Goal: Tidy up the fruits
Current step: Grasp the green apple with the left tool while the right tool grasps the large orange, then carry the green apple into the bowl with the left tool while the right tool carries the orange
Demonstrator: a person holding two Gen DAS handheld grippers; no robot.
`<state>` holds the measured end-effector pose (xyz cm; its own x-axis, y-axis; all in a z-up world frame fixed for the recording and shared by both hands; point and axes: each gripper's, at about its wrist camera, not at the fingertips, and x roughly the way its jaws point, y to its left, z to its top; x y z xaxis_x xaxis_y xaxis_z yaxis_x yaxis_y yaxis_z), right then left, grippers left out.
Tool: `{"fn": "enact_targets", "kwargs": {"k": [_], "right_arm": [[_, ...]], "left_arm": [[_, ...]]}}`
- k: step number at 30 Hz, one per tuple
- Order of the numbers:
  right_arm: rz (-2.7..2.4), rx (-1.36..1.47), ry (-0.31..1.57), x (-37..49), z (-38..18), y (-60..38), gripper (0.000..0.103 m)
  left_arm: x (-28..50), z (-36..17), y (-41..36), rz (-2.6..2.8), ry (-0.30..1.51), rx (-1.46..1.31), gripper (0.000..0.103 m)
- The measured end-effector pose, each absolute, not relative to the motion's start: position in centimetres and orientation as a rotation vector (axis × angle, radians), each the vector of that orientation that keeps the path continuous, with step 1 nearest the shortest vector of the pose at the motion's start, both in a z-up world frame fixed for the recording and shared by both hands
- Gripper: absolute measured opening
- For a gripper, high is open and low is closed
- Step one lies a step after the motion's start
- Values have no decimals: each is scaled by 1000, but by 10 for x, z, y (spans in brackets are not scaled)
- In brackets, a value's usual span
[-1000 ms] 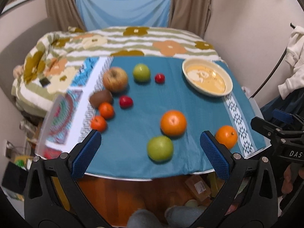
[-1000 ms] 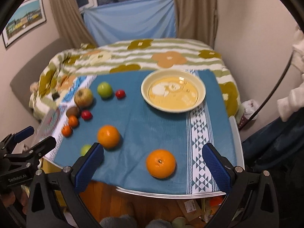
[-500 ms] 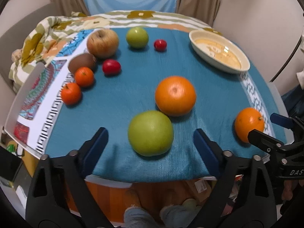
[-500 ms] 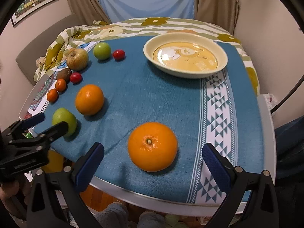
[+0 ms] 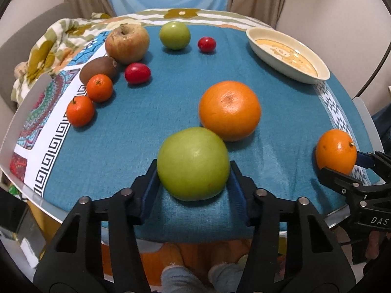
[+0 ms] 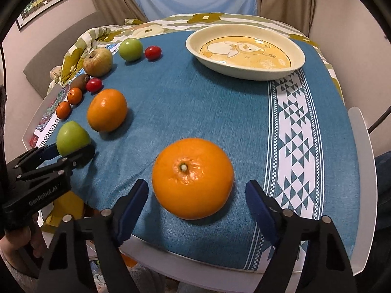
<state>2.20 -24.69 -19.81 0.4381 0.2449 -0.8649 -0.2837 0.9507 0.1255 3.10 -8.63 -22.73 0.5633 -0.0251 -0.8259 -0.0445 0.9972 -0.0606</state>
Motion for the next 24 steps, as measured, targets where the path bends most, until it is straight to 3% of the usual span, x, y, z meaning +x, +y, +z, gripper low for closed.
{"fn": "enact_targets", "kwargs": {"k": [6,13,24], "right_arm": [[340,-50,1065,24,-200,-242,71],[328,-84,1056,23,-200,-237,57],[338,-79,1040,23,-186,-236,56]], "left_arm": [[33,-228,-87,10,976,-60,57],[30,-227,-84,17,972,-56,56],[24,-206,-72,49,946,-71,56]]}}
